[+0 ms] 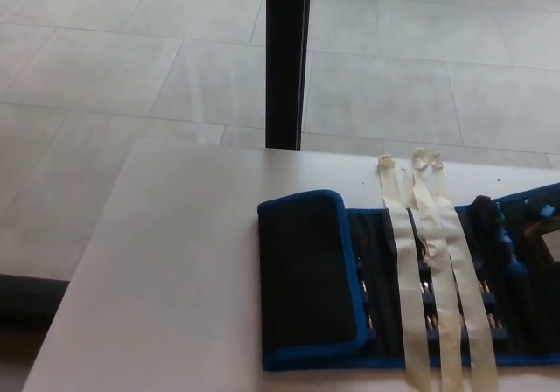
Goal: The robot uses its right hand to lift an edge of the toolkit kept in middle of the desk and make one fold in it
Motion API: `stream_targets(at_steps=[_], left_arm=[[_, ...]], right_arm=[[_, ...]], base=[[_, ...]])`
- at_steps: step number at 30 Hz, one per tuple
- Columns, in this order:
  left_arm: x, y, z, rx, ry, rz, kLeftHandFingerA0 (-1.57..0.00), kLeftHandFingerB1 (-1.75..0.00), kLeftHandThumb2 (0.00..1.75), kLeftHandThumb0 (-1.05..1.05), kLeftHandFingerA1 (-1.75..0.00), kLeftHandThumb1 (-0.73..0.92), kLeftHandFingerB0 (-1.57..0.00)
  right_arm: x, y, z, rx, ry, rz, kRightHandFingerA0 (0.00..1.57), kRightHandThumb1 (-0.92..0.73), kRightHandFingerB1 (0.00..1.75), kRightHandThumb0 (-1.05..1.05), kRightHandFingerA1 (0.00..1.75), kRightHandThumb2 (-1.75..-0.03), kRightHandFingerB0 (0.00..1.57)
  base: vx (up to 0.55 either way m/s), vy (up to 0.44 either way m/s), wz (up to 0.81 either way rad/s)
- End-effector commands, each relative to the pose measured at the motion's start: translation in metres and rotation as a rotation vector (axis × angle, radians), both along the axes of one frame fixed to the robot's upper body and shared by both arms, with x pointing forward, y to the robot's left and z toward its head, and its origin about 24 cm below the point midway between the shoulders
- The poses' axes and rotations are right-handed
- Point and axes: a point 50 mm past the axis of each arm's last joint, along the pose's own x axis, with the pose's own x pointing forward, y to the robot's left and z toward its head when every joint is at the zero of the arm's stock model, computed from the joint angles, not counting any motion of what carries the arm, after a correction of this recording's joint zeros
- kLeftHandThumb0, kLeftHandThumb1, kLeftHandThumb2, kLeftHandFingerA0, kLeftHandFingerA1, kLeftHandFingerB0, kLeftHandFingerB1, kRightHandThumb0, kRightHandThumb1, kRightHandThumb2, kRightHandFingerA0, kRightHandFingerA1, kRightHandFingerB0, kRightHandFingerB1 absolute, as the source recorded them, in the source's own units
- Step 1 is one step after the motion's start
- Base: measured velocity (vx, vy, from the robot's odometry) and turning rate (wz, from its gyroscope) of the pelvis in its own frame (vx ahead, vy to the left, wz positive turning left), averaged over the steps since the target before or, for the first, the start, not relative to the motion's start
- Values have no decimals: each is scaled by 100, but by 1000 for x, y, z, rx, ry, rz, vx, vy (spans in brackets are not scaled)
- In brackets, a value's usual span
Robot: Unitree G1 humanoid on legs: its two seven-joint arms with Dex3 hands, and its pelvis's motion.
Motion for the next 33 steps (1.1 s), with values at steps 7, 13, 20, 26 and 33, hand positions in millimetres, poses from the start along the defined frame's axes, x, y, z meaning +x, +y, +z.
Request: stream_targets(at_steps=[7,13,20,26,33], left_arm=[[3,3,3,13,-29,-1,-40,-36,66,-67,-60,85,-39],[3,1,3,11,-33,-12,-39,-35,66,-69,-61,85,-36],[4,1,3,15,-26,-27,-39,-34,66,-68,-56,86,-36],[4,1,1,6,-26,-8,-40,-34,66,-69,-58,85,-37],[5,1,2,15,-34,-25,-39,-36,66,-70,-58,86,-38]], right_arm=[[3,0,-9,15,21,-83,16,-92,38,-91,52,-69,17],[9,4,-23,93,74,-136,18,-92,37,-89,52,-70,18],[14,9,-36,101,141,-150,22,-92,37,-90,59,-72,18],[13,18,-46,113,168,-144,23,-74,49,-85,62,-113,16],[33,41,-38,142,94,-54,23,-92,36,-89,48,-73,23]], base=[[0,0,0],[0,0,0],[0,0,0],[0,0,0],[0,0,0]])
